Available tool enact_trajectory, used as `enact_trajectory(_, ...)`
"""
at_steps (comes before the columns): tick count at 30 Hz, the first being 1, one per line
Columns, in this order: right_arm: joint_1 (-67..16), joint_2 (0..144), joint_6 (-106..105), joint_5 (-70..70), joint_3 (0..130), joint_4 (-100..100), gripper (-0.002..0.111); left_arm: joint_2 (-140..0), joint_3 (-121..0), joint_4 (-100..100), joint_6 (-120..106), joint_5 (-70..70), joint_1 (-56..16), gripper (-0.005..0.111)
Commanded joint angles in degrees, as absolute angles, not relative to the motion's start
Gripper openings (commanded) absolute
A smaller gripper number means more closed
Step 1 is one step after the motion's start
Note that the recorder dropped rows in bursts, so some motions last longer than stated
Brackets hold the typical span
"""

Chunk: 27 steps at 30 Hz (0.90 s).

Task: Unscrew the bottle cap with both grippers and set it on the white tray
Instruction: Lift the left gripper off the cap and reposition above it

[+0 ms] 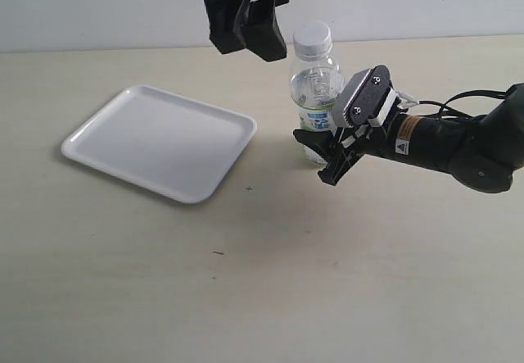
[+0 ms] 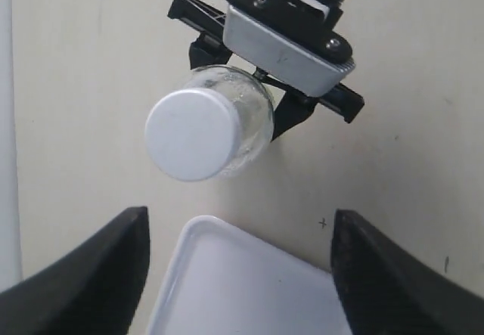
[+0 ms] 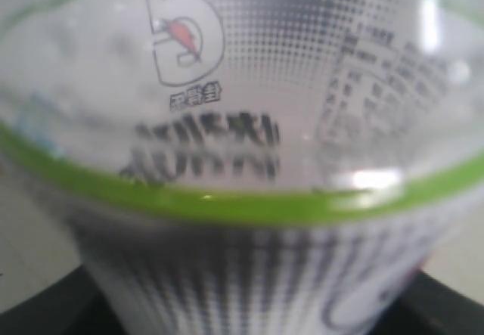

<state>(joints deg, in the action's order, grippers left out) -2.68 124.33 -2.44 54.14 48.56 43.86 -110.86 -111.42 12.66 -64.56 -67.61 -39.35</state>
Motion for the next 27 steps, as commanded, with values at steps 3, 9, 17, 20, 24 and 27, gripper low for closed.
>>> enact_trajectory(3,-2.7,124.9,-2.9,49.4,48.4,44.6,0.0,-112.6,-111.3,14.4,-72.1,-65.4,-39.6,0.066)
enact_trajectory(9,-2.7,124.9,-3.0,49.4,48.4,44.1,0.0,-113.4,-111.3,14.9,-74.8,-60.6,-39.6,0.066)
enact_trajectory(17,-2.7,124.9,-4.0,49.4,48.4,44.1,0.0,-113.5,-111.3,18.8,-78.3,-58.1,-39.6,0.066)
enact_trajectory(20,-2.7,124.9,-4.8,49.4,48.4,44.1,0.0,-113.6,-111.3,18.8,-78.2,-58.4,-39.6,0.066)
enact_trajectory(24,-2.7,124.9,-4.9,49.4,48.4,44.1,0.0,-113.6,-111.3,19.6,-78.2,-59.3,-39.6,0.066)
enact_trajectory(27,-2.7,124.9,-4.9,49.4,48.4,44.1,0.0,-113.6,-111.3,20.3,-78.2,-62.0,-39.6,0.066)
